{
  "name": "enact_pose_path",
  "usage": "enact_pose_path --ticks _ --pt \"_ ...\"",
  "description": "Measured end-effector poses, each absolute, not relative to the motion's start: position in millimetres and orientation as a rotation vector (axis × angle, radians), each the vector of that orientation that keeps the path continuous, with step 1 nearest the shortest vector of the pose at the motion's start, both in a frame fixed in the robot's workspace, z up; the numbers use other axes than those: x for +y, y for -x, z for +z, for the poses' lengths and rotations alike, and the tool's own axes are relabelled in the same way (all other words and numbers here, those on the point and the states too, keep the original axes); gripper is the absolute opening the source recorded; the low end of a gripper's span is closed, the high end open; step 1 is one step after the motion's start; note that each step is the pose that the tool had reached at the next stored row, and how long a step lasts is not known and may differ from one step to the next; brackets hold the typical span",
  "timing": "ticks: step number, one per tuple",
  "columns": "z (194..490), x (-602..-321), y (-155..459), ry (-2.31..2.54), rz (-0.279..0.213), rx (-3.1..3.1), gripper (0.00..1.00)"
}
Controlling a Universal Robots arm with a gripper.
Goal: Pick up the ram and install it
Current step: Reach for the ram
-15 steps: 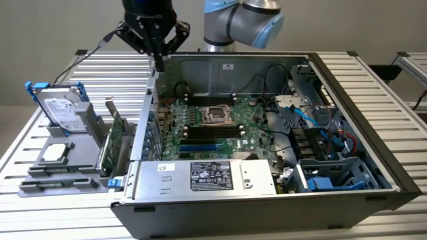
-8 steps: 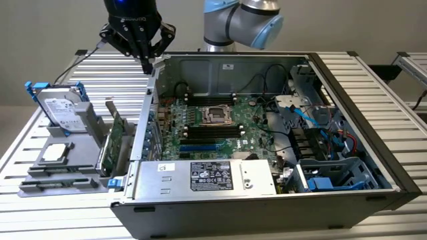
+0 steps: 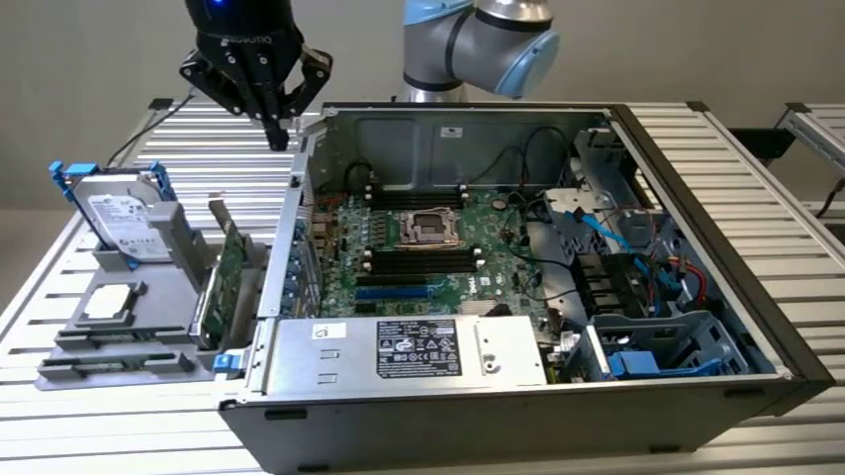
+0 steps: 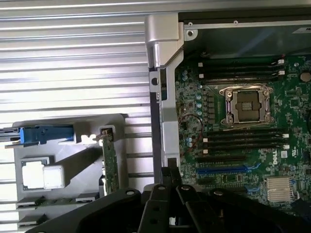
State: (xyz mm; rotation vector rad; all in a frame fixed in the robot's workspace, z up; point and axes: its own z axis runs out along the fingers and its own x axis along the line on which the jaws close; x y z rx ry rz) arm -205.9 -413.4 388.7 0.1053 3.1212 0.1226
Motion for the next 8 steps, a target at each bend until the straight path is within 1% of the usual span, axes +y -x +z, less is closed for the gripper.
enact_pose_path --ticks 8 --pt "388.0 -418.8 218.2 -0.099 0.118 3.122 0.11"
